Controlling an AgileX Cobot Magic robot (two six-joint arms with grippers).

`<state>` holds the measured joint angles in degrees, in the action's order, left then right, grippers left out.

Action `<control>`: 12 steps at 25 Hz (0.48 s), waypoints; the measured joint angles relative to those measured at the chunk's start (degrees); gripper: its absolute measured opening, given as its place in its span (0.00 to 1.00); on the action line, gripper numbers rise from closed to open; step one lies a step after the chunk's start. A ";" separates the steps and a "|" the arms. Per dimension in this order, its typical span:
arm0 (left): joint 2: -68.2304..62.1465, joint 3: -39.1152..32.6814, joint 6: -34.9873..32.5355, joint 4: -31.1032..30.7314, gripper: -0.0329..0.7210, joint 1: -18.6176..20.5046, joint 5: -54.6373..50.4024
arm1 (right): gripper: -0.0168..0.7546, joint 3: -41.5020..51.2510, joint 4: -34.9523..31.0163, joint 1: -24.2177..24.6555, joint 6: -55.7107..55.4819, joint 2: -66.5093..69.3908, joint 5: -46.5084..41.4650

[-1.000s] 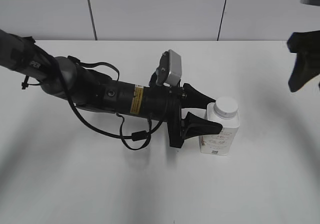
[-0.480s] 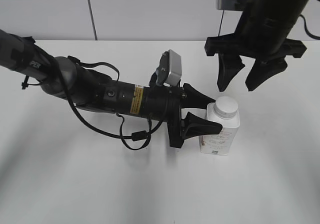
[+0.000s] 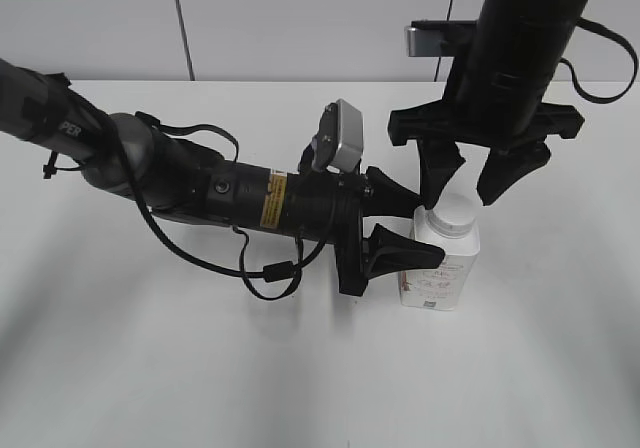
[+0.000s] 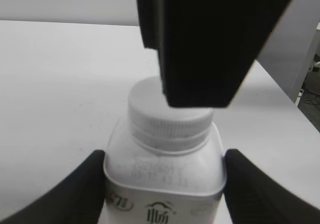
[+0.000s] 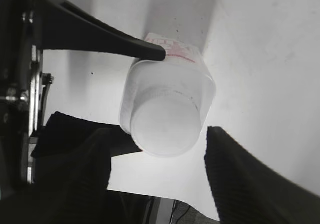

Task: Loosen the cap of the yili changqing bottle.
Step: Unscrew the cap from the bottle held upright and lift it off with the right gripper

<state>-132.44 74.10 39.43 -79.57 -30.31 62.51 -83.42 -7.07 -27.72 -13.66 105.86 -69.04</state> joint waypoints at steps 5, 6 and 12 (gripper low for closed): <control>0.00 0.00 0.00 0.00 0.62 0.00 0.00 | 0.64 0.12 0.16 0.00 -0.05 2.07 0.06; 0.00 0.00 0.00 0.00 0.62 0.00 0.00 | 0.64 0.12 0.16 0.00 -0.05 2.37 0.06; 0.00 0.00 0.00 0.00 0.62 0.00 0.00 | 0.61 0.12 0.20 0.00 -0.10 3.01 0.60</control>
<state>-132.44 74.10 39.43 -79.57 -30.31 62.51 -83.30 -6.87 -27.72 -13.76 108.87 -68.44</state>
